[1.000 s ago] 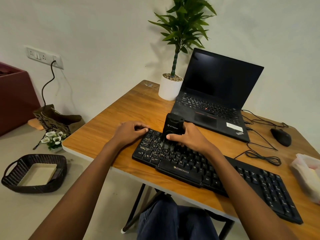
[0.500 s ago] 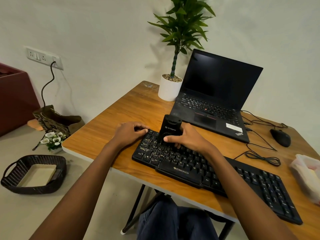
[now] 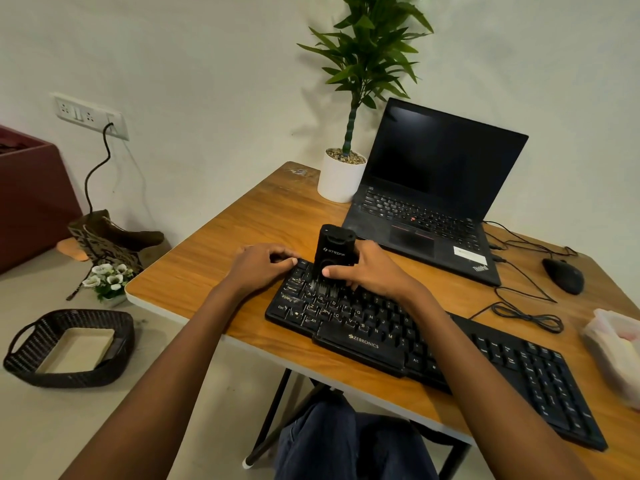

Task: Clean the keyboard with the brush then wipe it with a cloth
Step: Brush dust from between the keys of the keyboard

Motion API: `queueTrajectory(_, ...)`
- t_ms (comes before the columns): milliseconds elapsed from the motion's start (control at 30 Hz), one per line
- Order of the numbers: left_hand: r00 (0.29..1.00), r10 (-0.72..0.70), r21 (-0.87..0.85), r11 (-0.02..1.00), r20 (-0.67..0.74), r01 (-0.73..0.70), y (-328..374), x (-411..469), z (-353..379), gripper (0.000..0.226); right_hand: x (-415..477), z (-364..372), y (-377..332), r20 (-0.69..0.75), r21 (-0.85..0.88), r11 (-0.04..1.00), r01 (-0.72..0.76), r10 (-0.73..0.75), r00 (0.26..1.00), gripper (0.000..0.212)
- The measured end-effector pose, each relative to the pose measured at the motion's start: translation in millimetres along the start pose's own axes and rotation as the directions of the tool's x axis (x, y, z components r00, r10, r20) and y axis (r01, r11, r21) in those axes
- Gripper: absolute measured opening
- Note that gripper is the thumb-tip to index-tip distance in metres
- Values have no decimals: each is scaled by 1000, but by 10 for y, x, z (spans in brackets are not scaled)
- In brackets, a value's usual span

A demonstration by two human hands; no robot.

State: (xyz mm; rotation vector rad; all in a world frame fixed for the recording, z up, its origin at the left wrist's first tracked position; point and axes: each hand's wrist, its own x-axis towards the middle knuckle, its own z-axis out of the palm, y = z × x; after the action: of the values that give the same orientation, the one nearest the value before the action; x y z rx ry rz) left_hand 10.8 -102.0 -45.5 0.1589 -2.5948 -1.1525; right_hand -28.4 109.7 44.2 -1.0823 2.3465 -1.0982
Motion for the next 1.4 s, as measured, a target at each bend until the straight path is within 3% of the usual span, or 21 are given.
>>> queueTrajectory(167, 1000, -4, -5, 1000, 0, 4, 4, -3, -2, 14, 10, 6, -3, 29, 24, 1000, -3, 3, 1000, 31)
queueTrajectory(267, 1000, 1, 0, 1000, 4, -1, -4, 1, 4, 14, 8, -10, 30, -37, 3, 1000, -3, 3, 999, 36)
queueTrajectory(367, 1000, 3, 8, 1000, -4, -3, -16, 9, 2, 12, -5, -13, 44, 15, 28, 999, -19, 18, 1000, 33)
queueTrajectory(567, 1000, 0, 4, 1000, 1, 0, -10, 6, 0, 12, -30, -43, 31, -58, 2, 998, -59, 59, 997, 32)
queueTrajectory(700, 1000, -5, -2, 1000, -8, 5, -2, 9, 10, 13, -33, 60, 43, -272, -15, 993, -119, 111, 956, 19)
queueTrajectory(833, 1000, -5, -17, 1000, -6, 5, -11, 10, 15, 12, -16, 108, 24, -266, 24, 979, -205, 204, 942, 17)
queueTrajectory(933, 1000, -16, -7, 1000, 0, 16, -10, 17, 18, 17, -21, 111, -1, -350, 24, 973, -229, 222, 910, 19)
queueTrajectory(1067, 1000, -13, -15, 1000, -4, 13, -12, 15, 16, 17, -15, 67, -44, -223, 61, 960, -272, 279, 934, 15)
queueTrajectory(1167, 1000, -12, -19, 1000, 0, 12, -7, 16, 16, 16, -6, 71, -31, -314, 53, 959, -278, 281, 907, 15)
queueTrajectory(1300, 1000, -18, -37, 999, 10, 19, -5, 8, 13, 14, 25, 21, -43, -183, 159, 931, -328, 355, 917, 17)
queueTrajectory(1400, 1000, -20, -38, 999, 17, 21, -3, 3, 9, 12, 42, 39, -27, -258, 188, 937, -295, 337, 906, 12)
